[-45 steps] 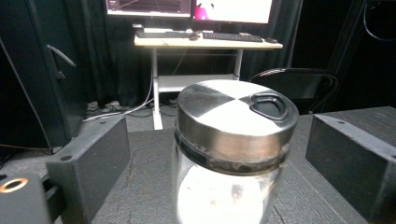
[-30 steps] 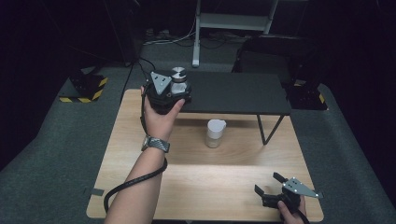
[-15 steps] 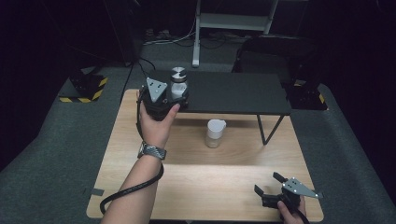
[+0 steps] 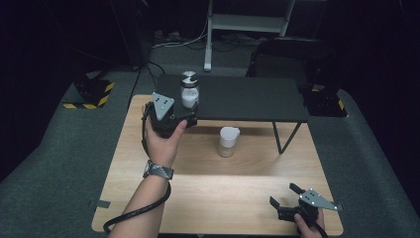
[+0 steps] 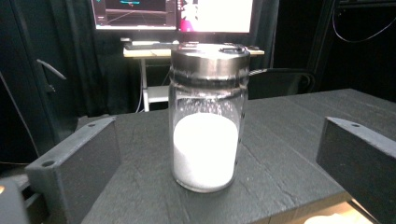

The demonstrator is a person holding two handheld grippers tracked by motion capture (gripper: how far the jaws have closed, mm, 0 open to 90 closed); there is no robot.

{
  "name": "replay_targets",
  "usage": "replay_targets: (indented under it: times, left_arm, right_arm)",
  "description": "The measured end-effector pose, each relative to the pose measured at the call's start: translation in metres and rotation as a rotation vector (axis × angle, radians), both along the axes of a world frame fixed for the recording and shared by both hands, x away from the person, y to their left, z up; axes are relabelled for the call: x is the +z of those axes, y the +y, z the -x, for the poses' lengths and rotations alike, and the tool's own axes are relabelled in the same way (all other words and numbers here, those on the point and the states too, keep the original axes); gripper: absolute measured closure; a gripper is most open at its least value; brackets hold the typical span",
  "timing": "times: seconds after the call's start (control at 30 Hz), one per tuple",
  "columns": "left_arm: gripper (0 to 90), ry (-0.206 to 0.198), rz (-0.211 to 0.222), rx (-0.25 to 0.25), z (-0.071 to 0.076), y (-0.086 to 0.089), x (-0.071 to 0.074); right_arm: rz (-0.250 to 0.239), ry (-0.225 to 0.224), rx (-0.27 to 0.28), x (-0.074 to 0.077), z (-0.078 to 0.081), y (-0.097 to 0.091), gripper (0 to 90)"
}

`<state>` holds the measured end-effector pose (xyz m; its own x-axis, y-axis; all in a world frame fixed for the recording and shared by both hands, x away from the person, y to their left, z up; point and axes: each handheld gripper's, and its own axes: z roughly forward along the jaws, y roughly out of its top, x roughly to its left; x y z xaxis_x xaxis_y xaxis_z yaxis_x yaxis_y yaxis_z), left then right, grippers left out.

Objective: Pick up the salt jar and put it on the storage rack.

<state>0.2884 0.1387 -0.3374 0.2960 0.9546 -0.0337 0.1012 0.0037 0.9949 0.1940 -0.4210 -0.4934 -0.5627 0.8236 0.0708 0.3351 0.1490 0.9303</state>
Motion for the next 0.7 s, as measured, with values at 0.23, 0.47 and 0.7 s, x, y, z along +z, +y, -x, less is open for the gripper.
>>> replay_targets:
  times: [0.23,0.47,0.7]
  left_arm:
    - [0.3,-0.004,0.018,-0.003,0.017,0.006,-0.019]
    - [0.3,-0.012,0.019,-0.021,0.037,0.010,-0.039]
    - [0.3,0.002,0.036,-0.030,0.057,0.015,-0.067]
  right_arm:
    - [0.003,-0.002,-0.001,0.000,0.001,0.000,0.5]
    - [0.005,-0.003,0.000,0.000,0.001,0.001,0.5]
    - [0.010,-0.003,0.002,0.001,0.001,0.001,0.5]
